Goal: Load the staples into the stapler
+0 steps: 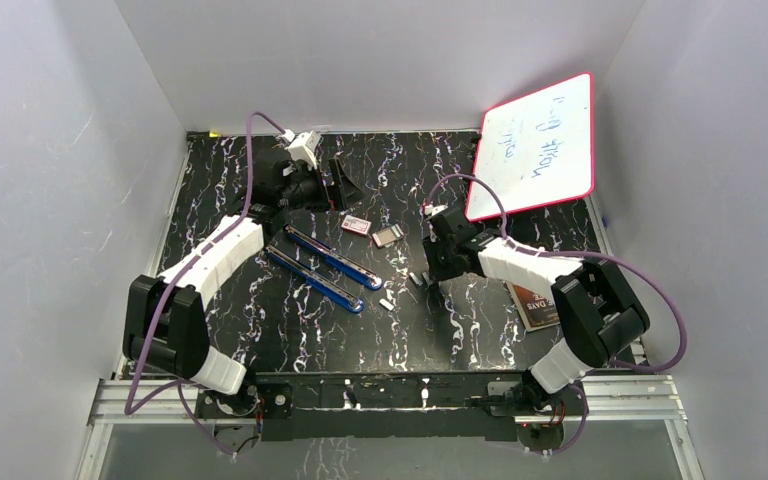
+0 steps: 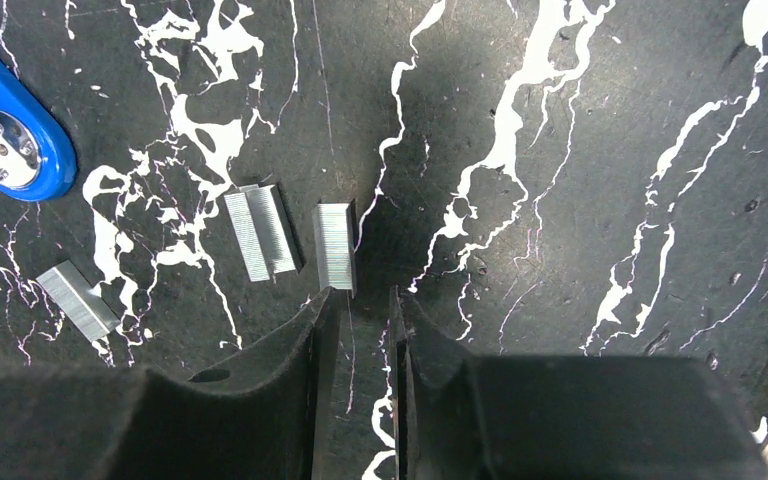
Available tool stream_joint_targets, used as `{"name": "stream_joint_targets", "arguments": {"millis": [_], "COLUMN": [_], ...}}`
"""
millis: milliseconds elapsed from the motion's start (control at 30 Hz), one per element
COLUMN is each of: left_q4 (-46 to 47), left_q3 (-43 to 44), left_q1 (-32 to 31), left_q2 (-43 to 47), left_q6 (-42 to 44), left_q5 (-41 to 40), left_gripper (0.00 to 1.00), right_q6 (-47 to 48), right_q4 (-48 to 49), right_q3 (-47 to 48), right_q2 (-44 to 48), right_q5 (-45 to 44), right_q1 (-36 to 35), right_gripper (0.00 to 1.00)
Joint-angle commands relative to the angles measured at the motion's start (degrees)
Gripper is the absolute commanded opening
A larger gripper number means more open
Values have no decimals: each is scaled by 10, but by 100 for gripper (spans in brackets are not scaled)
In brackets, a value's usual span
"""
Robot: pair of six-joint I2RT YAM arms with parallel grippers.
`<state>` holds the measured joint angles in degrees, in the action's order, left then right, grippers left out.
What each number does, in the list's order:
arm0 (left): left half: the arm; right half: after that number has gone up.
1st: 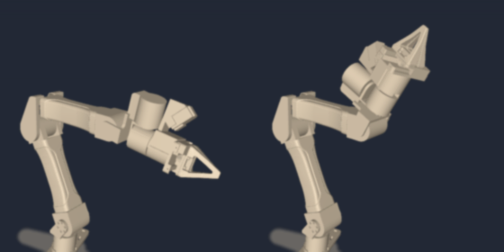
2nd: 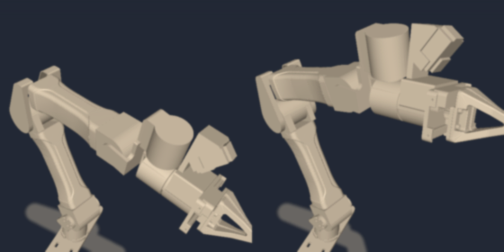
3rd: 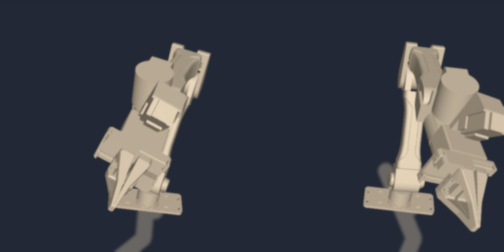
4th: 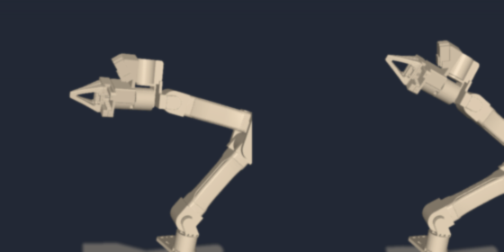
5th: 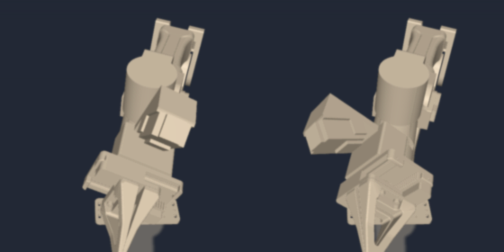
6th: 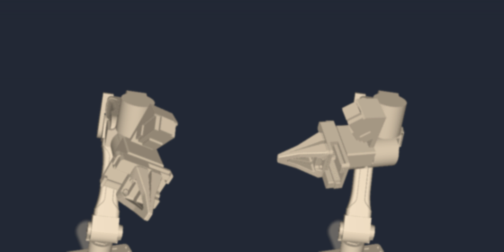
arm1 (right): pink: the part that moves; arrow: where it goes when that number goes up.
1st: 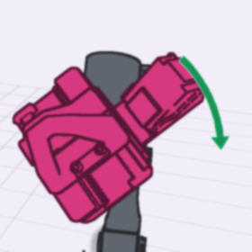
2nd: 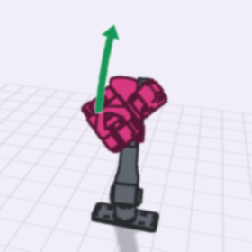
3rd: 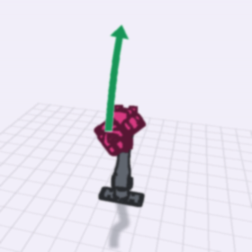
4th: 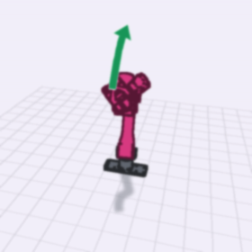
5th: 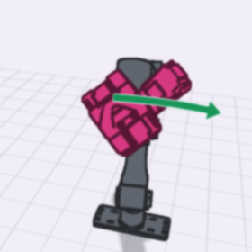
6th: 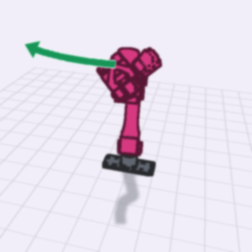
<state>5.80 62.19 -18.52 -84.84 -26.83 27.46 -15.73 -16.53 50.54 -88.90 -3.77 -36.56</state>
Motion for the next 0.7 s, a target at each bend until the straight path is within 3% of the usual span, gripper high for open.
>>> {"name": "stream_joint_targets", "arguments": {"millis": [0,500,667], "left_q4": [-5,-5,-5], "left_q3": [11,6,3], "left_q1": [-1,-1,-1], "left_q2": [7,6,6], "left_q6": [7,11,13], "left_q5": [12,13,12], "left_gripper": [96,95,95], "right_q6": [7,6,7], "right_q4": [10,10,7], "right_q3": [5,8,9], "right_q2": [-6,-31,-47], "right_q5": [13,11,6], "right_q1": [-3,-8,-10], "right_gripper": [33,31,24]}}
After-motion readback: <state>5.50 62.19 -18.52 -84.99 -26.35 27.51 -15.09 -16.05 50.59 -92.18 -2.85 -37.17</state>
